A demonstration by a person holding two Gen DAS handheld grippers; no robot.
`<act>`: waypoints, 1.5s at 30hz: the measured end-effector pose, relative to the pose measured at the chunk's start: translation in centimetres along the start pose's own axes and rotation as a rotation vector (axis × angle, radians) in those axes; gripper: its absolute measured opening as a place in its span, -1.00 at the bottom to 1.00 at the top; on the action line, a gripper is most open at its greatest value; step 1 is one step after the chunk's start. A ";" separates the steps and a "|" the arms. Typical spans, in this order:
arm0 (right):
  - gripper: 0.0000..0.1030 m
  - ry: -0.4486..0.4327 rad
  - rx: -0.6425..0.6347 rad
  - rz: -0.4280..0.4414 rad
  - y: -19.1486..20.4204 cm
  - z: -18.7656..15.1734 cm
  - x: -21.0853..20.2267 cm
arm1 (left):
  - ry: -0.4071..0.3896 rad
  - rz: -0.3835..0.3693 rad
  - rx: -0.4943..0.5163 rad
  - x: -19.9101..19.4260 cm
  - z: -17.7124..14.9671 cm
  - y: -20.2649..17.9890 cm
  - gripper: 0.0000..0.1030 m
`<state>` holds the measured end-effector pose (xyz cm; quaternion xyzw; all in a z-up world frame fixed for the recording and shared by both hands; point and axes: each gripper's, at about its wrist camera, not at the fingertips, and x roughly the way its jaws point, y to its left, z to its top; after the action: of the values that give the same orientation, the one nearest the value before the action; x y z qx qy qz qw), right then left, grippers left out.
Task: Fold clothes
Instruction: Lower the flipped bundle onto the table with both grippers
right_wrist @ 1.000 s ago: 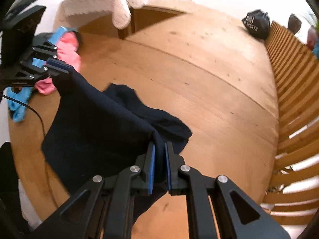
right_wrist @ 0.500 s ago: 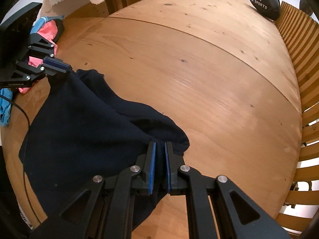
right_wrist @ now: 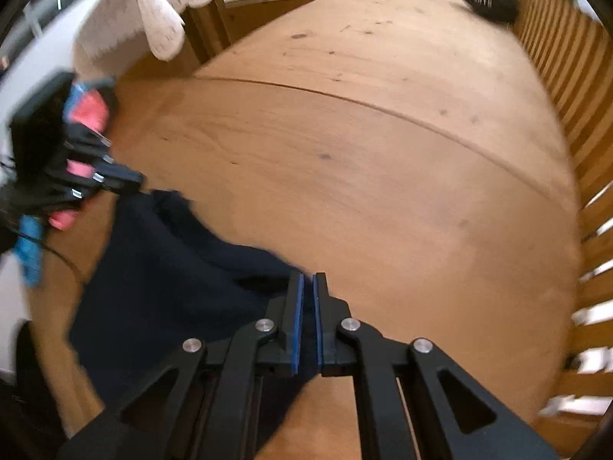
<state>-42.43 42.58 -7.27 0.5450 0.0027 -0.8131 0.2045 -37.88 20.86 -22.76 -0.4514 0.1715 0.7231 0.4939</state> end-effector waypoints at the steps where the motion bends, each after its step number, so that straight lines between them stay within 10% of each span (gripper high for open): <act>1: -0.51 0.009 0.016 0.036 -0.3 -0.5 -0.1 | 0.003 -0.008 0.000 -0.2 -0.2 0.0 -0.99; 3: -0.20 0.033 0.049 0.045 -1.1 -1.6 0.2 | 0.025 0.011 -0.002 -0.4 -0.5 0.1 -0.92; 14: -0.19 0.088 0.113 0.099 -2.2 -3.5 1.6 | 0.131 0.024 0.020 1.3 -0.5 -0.6 -0.43; 19: -0.20 0.085 0.093 0.104 -1.4 -3.5 1.8 | 0.151 0.025 0.048 2.4 -0.9 -1.6 -0.52; 21: -0.37 0.065 0.073 0.098 -0.9 -3.8 1.4 | 0.148 0.032 0.071 2.3 -1.0 -2.1 -0.82; 26: -0.80 0.020 0.063 0.076 -0.2 -4.6 -0.8 | 0.103 0.055 0.113 0.3 -1.1 -3.6 -0.86; 36: -0.84 -0.129 0.083 0.115 -0.2 -2.5 -4.7 | -0.011 0.043 0.098 -3.5 0.9 -2.9 -0.87; 45: -0.84 -0.011 0.159 0.075 -3.1 -1.9 1.9 | 0.089 0.013 -0.034 3.0 0.0 1.7 -0.86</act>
<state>-42.41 45.23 -10.40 0.5547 -0.0833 -0.8056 0.1908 -39.64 21.77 -25.51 -0.4904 0.1840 0.7082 0.4735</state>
